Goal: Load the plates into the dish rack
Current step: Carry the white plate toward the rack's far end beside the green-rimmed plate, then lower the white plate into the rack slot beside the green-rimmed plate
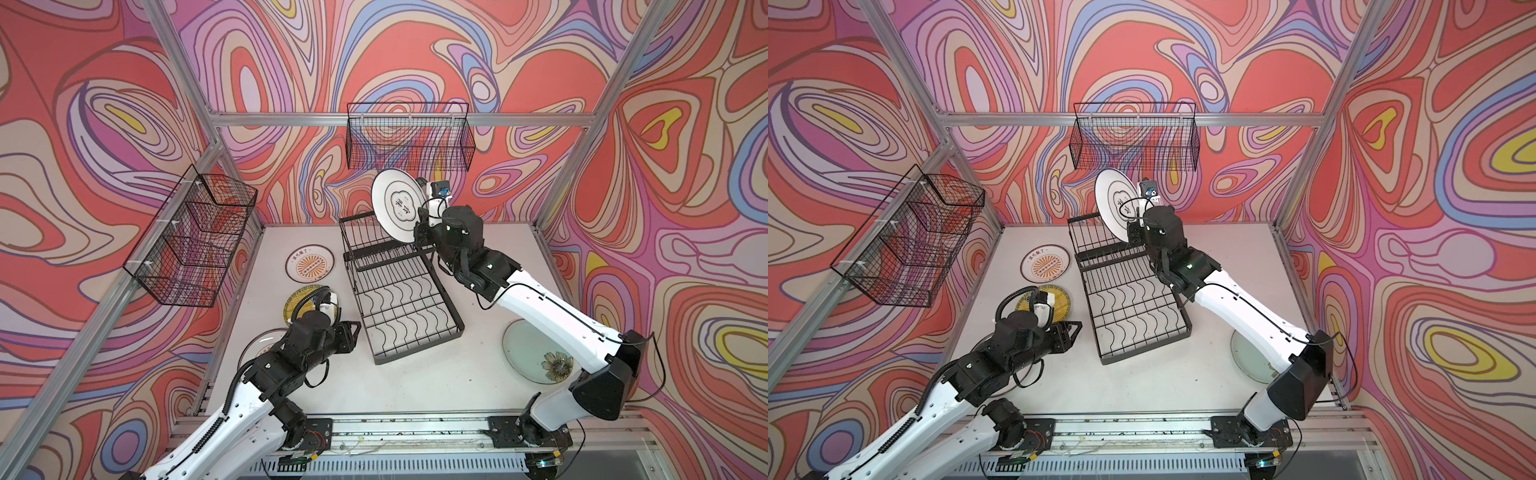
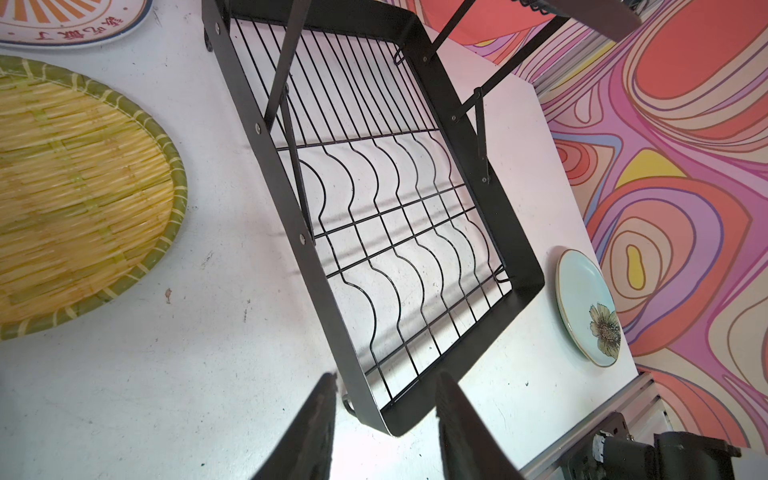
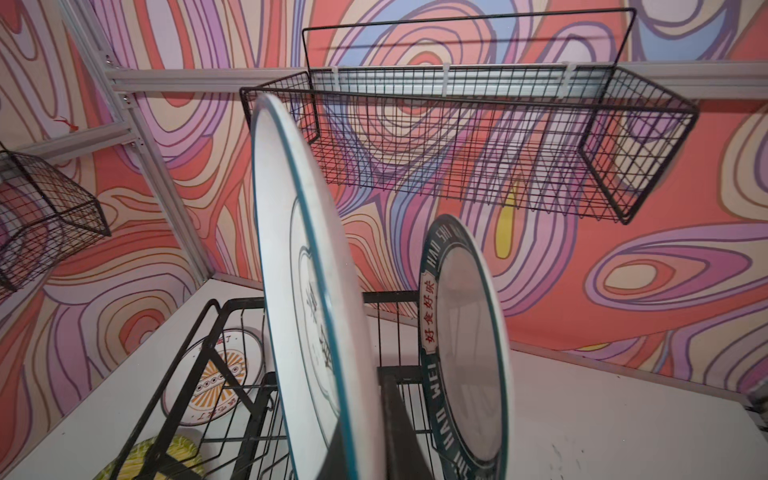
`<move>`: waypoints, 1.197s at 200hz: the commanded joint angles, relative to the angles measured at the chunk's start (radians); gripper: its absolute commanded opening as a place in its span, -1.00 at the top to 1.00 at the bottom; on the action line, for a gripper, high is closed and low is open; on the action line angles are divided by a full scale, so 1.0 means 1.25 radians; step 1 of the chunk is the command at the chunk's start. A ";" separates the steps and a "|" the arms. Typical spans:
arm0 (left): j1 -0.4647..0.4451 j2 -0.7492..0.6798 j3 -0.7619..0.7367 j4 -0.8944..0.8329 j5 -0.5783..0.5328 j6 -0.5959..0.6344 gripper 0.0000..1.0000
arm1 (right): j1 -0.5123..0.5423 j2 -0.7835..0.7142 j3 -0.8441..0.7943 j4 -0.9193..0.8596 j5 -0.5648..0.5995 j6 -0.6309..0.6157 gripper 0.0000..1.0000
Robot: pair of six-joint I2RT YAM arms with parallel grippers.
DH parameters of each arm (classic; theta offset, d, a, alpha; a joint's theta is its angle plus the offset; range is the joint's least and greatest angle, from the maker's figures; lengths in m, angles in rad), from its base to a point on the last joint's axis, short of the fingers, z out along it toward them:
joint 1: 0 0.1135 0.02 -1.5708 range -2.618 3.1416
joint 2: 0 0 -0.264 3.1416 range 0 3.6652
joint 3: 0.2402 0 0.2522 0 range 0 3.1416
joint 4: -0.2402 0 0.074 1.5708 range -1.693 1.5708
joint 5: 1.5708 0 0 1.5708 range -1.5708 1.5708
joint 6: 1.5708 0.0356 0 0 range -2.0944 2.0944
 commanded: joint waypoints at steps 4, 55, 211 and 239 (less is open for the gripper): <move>-0.003 0.005 -0.009 -0.006 -0.001 -0.007 0.15 | 0.010 0.016 0.036 0.028 0.106 -0.034 1.00; -0.003 0.019 -0.006 0.001 0.000 -0.007 0.15 | 0.017 0.051 0.058 0.027 0.193 -0.076 1.00; -0.003 0.054 0.017 0.002 0.001 0.001 0.17 | 0.022 0.128 0.095 0.029 0.289 -0.111 1.00; -0.003 0.054 0.018 0.001 0.000 0.002 0.16 | 0.022 0.137 0.095 0.024 0.298 -0.105 1.00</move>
